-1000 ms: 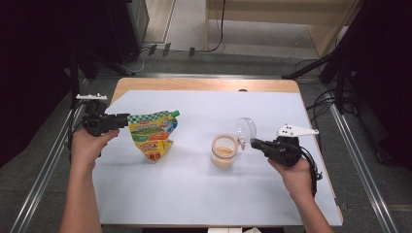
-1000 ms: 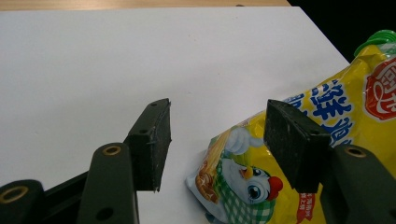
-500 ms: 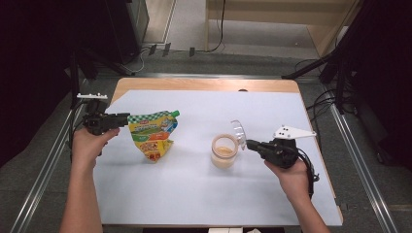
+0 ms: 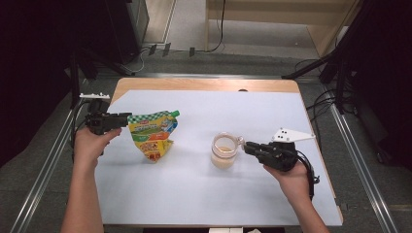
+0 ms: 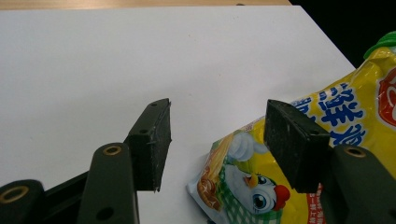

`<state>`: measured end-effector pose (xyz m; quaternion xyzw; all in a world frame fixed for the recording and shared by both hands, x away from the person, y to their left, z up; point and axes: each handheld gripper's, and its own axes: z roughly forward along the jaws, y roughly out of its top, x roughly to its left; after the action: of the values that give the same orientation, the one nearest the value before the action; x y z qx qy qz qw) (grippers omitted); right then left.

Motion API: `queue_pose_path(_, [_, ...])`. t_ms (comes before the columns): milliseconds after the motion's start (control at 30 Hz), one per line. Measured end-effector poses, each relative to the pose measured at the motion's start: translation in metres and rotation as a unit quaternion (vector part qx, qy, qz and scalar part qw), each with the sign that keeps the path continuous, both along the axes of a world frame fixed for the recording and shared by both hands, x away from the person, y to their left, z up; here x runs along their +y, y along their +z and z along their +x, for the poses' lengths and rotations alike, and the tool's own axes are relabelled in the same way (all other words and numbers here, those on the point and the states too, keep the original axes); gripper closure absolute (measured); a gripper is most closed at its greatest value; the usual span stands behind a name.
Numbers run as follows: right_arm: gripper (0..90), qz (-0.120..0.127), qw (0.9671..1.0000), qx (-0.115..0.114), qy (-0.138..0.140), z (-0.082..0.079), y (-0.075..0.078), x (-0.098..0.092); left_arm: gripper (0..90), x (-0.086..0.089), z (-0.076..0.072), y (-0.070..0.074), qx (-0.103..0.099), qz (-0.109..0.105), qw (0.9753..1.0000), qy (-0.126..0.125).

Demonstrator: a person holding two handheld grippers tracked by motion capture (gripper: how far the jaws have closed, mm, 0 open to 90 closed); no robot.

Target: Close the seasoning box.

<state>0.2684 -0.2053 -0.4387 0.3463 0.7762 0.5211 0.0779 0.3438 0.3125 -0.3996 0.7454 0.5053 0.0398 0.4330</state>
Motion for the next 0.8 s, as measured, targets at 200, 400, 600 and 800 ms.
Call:
queue_pose_path(200, [72.7,0.002,0.9999,-0.002,-0.014,0.001,-0.001,-0.009,42.3,-0.002,0.000,-0.001,0.001,0.004,1.0000,-0.004])
queue_pose_path(400, [65.4,0.004,0.9997,0.007,-0.022,0.004,-0.006,-0.018,42.0,-0.002,0.001,-0.001,0.003,0.004,1.0000,-0.003])
queue_pose_path(600, [53.6,0.003,0.9993,0.023,-0.030,0.008,-0.014,-0.027,41.8,-0.002,0.001,-0.001,0.003,0.004,1.0000,-0.003])
queue_pose_path(800, [45.2,-0.015,0.9986,0.021,-0.046,0.013,-0.023,-0.035,41.6,-0.001,0.001,-0.003,0.006,0.004,1.0000,-0.002])
